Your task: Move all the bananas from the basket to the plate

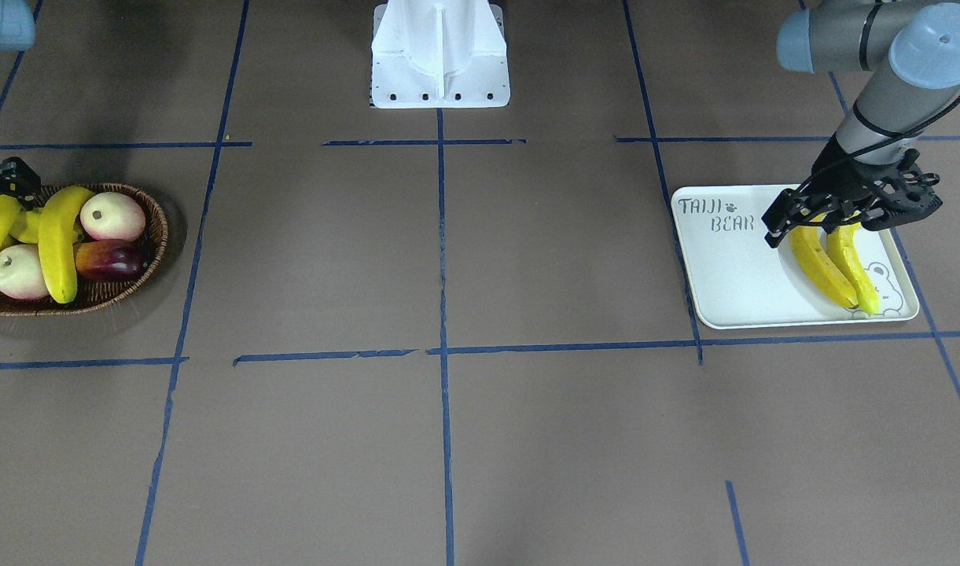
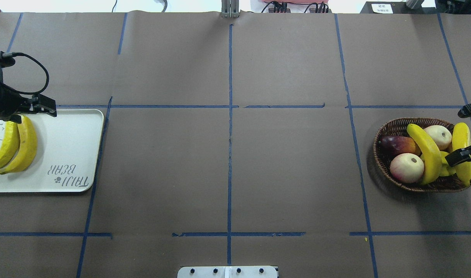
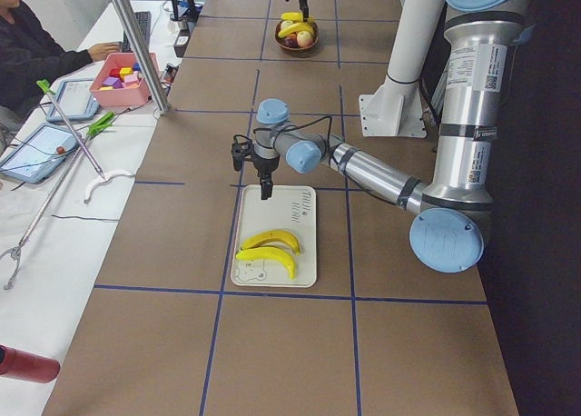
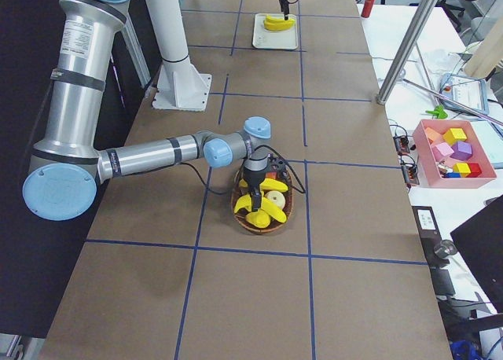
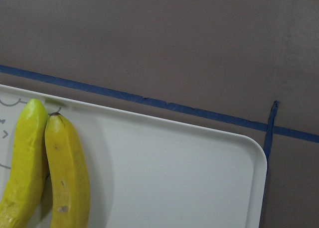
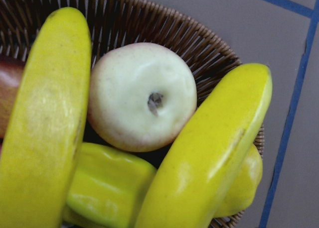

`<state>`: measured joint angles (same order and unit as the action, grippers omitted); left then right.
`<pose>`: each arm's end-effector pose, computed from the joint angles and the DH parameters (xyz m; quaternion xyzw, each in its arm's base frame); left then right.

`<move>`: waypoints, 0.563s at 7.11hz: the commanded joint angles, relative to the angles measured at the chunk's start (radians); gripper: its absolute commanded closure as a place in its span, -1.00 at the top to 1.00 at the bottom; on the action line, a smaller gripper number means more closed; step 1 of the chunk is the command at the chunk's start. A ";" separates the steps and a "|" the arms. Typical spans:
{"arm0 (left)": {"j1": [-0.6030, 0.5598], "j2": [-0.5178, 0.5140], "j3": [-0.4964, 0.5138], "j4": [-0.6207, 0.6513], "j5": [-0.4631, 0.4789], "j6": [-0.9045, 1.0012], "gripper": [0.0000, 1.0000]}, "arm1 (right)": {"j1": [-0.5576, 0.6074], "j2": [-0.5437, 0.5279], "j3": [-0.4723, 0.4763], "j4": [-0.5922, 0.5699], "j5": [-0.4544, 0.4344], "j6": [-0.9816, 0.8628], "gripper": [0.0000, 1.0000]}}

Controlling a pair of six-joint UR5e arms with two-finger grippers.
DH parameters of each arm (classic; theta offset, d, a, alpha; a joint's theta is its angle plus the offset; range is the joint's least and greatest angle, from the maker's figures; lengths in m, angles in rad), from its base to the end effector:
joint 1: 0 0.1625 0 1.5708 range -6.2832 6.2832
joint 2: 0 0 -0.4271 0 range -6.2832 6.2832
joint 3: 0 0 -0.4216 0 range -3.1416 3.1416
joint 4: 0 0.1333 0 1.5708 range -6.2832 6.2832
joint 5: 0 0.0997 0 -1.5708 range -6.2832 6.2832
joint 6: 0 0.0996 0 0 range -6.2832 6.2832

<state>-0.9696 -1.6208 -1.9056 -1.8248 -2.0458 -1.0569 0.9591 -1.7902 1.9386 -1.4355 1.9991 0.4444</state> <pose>0.2359 -0.4990 0.4425 0.0415 0.3759 -0.1365 0.9156 -0.1803 -0.4172 0.5761 0.0133 -0.2513 -0.1108 0.9615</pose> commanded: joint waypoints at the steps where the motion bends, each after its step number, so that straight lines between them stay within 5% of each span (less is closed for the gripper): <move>1: -0.001 -0.001 -0.001 0.001 -0.001 0.000 0.99 | -0.008 0.002 -0.009 0.000 -0.003 -0.003 0.94; 2: -0.001 -0.002 -0.004 -0.001 -0.001 0.000 0.99 | -0.008 0.002 -0.009 0.001 -0.002 -0.004 0.09; 3: -0.001 -0.002 -0.006 0.001 -0.002 0.000 0.99 | -0.008 0.003 -0.009 0.000 -0.002 -0.015 -0.55; 4: -0.001 -0.005 -0.004 0.001 -0.002 0.000 0.99 | -0.005 0.003 -0.003 0.000 0.000 -0.015 -0.87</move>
<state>-0.9709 -1.6237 -1.9100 -1.8243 -2.0473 -1.0569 0.9518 -1.7876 1.9312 -1.4354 1.9974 0.4334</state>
